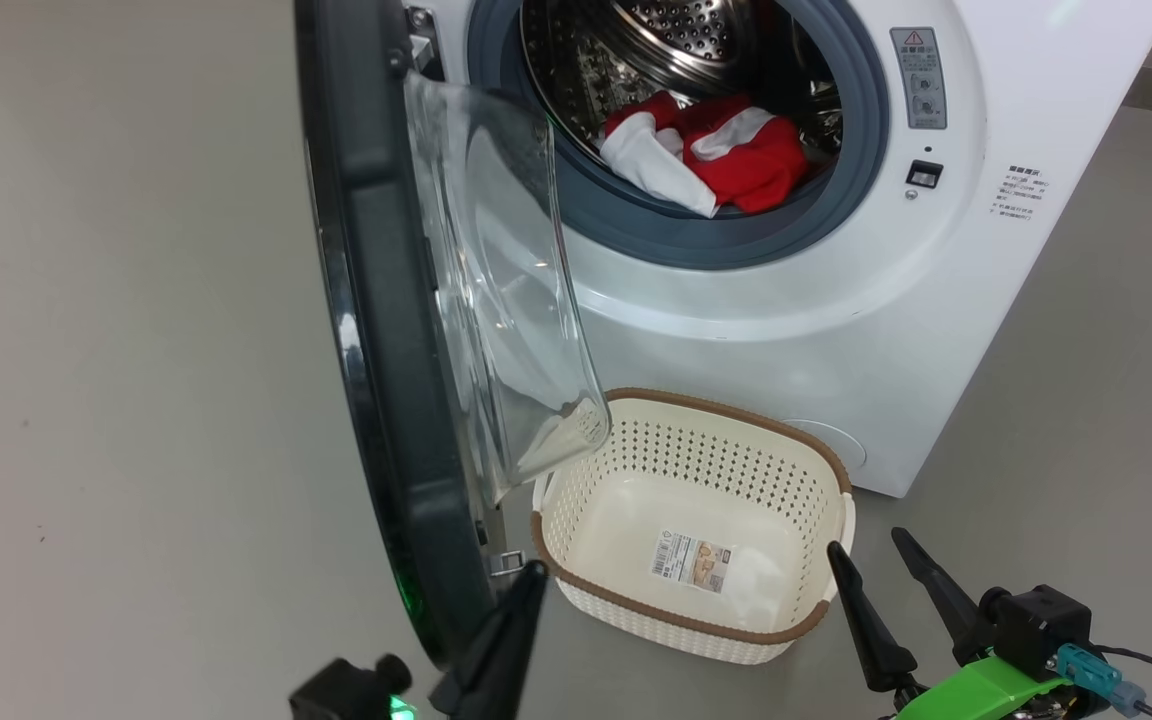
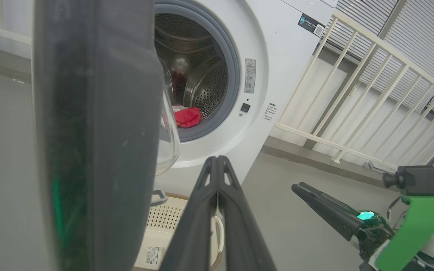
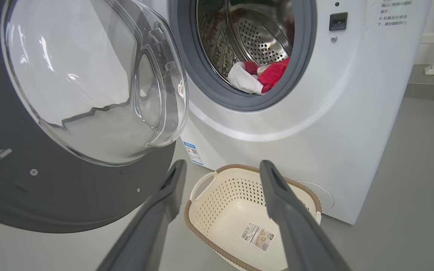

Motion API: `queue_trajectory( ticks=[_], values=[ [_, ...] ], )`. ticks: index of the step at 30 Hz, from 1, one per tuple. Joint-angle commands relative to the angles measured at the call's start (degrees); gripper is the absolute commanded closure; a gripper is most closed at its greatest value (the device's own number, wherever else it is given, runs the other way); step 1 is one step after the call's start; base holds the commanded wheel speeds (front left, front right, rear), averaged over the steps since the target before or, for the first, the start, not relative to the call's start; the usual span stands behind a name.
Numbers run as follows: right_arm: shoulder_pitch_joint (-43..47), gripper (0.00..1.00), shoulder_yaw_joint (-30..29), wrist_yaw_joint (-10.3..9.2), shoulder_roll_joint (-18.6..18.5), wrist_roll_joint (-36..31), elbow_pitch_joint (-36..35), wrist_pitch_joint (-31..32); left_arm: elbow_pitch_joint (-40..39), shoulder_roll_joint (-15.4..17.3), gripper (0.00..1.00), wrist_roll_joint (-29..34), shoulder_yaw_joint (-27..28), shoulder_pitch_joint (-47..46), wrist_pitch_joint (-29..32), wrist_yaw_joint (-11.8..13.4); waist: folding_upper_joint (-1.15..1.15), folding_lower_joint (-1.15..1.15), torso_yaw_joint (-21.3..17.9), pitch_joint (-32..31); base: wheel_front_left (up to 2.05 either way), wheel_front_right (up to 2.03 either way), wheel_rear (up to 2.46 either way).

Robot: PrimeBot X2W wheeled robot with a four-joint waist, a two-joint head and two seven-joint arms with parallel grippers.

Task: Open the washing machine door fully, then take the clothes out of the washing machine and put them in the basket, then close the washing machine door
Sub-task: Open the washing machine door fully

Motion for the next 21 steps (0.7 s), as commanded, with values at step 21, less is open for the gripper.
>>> queue_trajectory(
  ticks=[21],
  values=[
    [-1.5, 0.0, 1.1, 0.28, -0.1, -0.9, -2.0, -0.5, 3.3, 0.3, 1.0, 0.8, 20.9, -2.2, -0.3, 1.4, 0.0, 0.0, 1.8, 1.2, 0.0, 0.0, 0.0]
  ],
)
